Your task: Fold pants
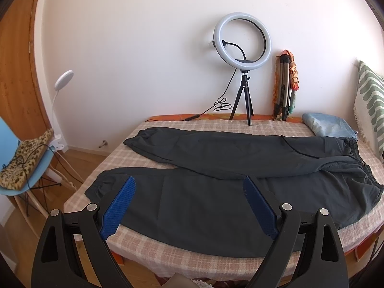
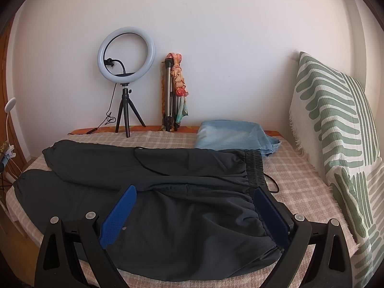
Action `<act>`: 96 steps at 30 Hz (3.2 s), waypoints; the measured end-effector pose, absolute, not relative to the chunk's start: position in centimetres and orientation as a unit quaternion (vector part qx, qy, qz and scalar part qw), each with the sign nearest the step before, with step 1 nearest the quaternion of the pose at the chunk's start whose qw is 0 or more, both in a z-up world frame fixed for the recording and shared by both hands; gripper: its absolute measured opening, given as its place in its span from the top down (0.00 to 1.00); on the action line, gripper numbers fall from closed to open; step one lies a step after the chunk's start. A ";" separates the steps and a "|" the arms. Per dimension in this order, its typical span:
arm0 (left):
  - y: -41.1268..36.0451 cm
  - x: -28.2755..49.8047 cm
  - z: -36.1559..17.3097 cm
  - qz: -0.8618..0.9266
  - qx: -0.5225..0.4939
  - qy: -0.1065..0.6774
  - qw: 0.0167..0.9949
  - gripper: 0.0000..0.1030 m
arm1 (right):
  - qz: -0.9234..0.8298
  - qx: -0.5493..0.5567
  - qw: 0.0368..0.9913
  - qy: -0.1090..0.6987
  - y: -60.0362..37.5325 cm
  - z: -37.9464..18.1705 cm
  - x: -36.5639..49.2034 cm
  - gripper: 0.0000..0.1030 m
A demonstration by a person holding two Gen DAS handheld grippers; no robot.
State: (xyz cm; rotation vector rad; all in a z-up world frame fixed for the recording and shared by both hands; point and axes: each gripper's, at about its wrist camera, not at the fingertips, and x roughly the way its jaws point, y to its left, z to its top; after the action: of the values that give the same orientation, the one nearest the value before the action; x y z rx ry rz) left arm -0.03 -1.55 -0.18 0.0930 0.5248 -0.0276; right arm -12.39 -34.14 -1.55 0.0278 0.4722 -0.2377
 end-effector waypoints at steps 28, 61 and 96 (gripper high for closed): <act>-0.7 0.4 -0.4 -0.007 0.046 0.267 0.963 0.11 | -0.097 0.009 0.964 0.247 -34.1 -2.4 -11.8 0.03; 15.0 4.8 -6.7 0.079 -0.059 0.392 0.915 0.34 | 0.152 -0.214 0.892 0.368 -23.2 -11.4 -11.1 0.19; 19.1 23.8 -8.1 0.087 -0.094 0.412 0.902 0.34 | 0.166 -0.172 0.888 0.393 -24.1 -6.9 10.3 0.26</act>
State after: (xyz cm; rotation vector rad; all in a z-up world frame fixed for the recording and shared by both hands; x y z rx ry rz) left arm 23.75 19.06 -8.07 -0.1947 0.8525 0.1792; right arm 10.28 -24.15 -6.89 -0.3578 0.8166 0.3455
